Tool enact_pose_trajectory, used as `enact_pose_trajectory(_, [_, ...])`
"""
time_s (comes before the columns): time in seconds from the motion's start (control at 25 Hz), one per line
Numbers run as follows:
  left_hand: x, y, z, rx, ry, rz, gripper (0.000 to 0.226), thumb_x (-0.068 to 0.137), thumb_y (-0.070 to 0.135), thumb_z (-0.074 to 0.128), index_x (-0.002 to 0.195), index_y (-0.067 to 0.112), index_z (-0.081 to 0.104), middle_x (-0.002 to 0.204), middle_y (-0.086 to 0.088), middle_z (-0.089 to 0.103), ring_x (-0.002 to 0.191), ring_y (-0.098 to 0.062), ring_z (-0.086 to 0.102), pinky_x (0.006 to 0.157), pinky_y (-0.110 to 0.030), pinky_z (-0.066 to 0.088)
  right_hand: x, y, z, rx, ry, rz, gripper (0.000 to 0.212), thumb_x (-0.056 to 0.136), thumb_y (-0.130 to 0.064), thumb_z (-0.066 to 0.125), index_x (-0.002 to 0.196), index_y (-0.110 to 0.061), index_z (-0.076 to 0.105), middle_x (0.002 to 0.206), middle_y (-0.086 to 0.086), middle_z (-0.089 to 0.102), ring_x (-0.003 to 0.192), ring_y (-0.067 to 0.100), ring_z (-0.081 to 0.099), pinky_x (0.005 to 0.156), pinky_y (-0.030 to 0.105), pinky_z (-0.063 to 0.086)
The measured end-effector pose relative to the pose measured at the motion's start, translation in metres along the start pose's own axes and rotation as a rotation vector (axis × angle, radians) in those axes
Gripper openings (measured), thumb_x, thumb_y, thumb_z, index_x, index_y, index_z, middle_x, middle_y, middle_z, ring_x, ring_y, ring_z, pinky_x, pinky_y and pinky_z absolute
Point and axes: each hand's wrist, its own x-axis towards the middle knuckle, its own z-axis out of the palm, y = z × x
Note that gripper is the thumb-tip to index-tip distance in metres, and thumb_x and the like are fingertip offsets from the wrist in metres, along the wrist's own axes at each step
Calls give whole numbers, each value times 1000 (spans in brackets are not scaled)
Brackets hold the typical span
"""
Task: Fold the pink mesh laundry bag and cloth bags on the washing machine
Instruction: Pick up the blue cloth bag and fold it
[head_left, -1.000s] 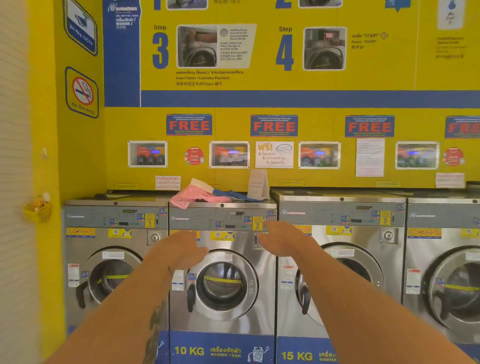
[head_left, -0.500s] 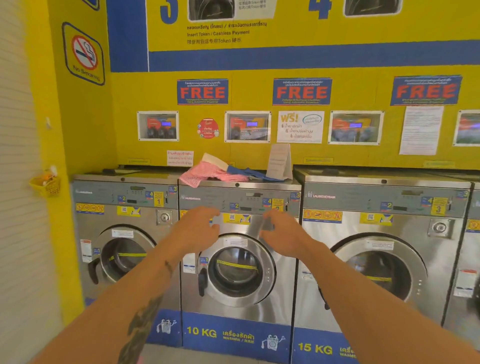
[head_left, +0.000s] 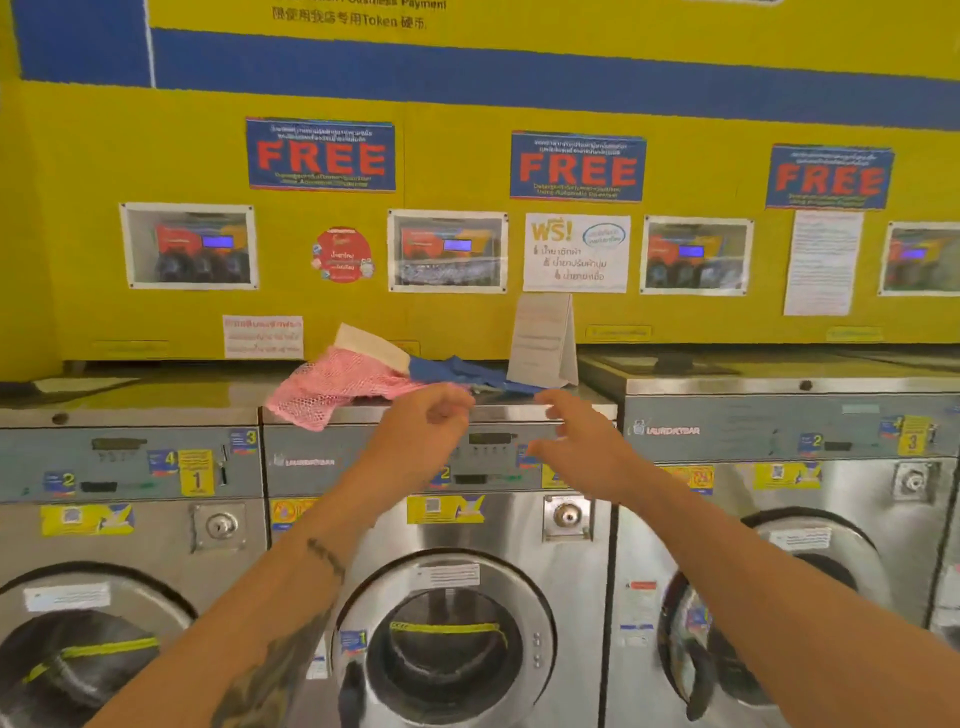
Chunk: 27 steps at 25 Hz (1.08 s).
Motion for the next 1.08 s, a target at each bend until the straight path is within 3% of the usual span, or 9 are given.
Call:
enact_pose_trajectory(0.12, [63,-17,31,-33,-25,36,22,93,13,59,108,26,69,102,9,67,93,-3,61,68,-14,45,45,28,0,-5,61,1,64,90,-19,67,146,-22,35,147,8,39,133,27,42,103,37,42])
enact_pose_trajectory(0.24, [122,-32,69,-49,-78,35,23,93,14,58,108,29,68,114,6,68,103,-9,61,78,-23,46,99,66,-4,-61,110,9,71,88,-22,67,149,-21,29,148,10,34,134,29,38,107,41,41])
enact_pose_trajectory(0.4, [210,-57,119,18,-88,100,27,93,9,56,110,28,65,118,6,63,108,-9,57,79,-16,41,200,127,-9,-92,253,-8,82,79,-24,69,149,-17,26,140,14,39,132,33,33,106,46,38])
enact_pose_trajectory(0.52, [307,-76,147,87,-43,182,30,92,8,56,113,27,65,124,7,59,114,-11,53,74,-13,46,284,179,-7,-114,350,-35,90,80,-26,69,152,-17,17,145,16,32,132,37,32,105,49,35])
enact_pose_trajectory(0.64, [402,-89,171,118,-9,142,33,90,10,58,114,33,60,129,3,57,120,-15,52,91,-30,43,354,214,-2,-100,398,-32,95,78,-32,65,154,-17,9,153,18,23,139,40,24,111,53,30])
enact_pose_trajectory(0.76, [460,-113,199,96,-53,7,46,90,9,60,128,34,52,133,6,48,124,-19,47,93,-36,45,399,227,10,32,387,-31,96,78,-30,60,156,-18,5,155,14,23,140,32,23,111,44,30])
enact_pose_trajectory(0.88, [485,-138,217,117,-96,18,65,89,4,59,144,33,39,142,4,40,133,-16,36,109,-38,37,421,228,20,155,402,-38,92,82,-9,60,157,-21,7,148,4,32,129,16,32,98,14,28])
enact_pose_trajectory(0.96, [496,-148,221,105,-89,35,73,88,3,58,147,36,33,147,3,39,133,-12,34,110,-36,36,431,227,20,171,407,-24,90,83,-2,57,157,-23,9,139,0,34,115,8,34,90,15,30])
enact_pose_trajectory(1.08, [518,-155,219,-10,-99,14,71,85,4,55,144,38,36,144,5,46,128,-19,48,100,-46,50,449,226,14,179,392,48,90,86,2,55,155,-28,7,123,-4,28,97,5,34,74,13,38])
